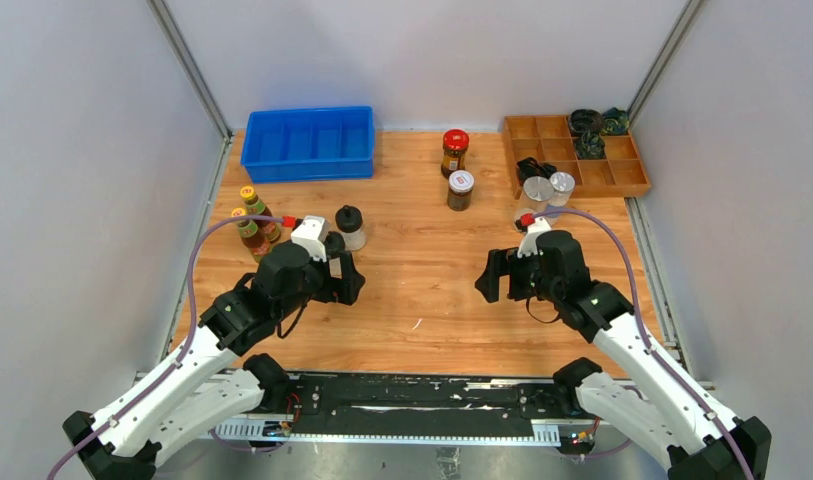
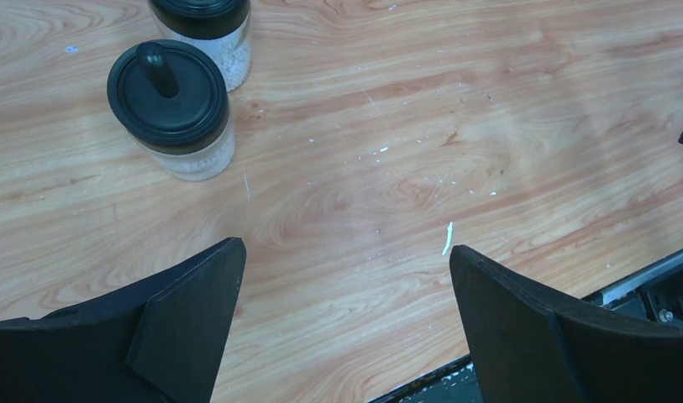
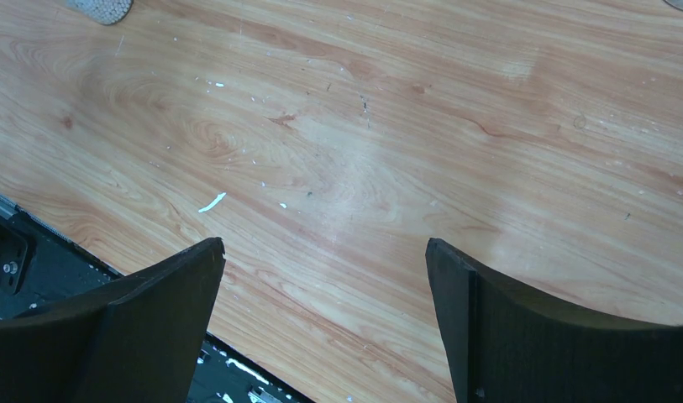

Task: Organize the condiment bottles
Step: Move the storage box to the center of the board.

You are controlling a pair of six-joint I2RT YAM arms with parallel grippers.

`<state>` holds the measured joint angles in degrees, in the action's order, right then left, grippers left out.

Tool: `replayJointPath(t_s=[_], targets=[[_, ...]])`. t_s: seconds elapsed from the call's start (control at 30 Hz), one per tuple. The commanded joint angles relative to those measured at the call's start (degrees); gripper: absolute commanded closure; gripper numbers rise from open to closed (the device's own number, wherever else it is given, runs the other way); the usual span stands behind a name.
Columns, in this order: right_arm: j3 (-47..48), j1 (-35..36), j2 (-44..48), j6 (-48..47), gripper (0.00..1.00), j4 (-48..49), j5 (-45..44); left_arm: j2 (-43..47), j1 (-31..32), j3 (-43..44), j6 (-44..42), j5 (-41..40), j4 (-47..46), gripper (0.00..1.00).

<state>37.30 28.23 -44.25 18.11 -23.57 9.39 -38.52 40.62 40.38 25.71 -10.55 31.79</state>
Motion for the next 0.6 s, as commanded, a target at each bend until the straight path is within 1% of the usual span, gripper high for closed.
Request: replayJointPath(t_s=[0.0,0.57], targets=[[-0.69,0.09,0.57,-0.79,0.04,0.26,-0.6,-0.18,-0.28,-0.37,0.13,-0.13,-0.78,0.02],[-0.75,0.1,0.8,-0.7,0.03,0.28,-0.33,-0.1,-0.28,-0.39,0.16,-0.53,-0.79,0.02]])
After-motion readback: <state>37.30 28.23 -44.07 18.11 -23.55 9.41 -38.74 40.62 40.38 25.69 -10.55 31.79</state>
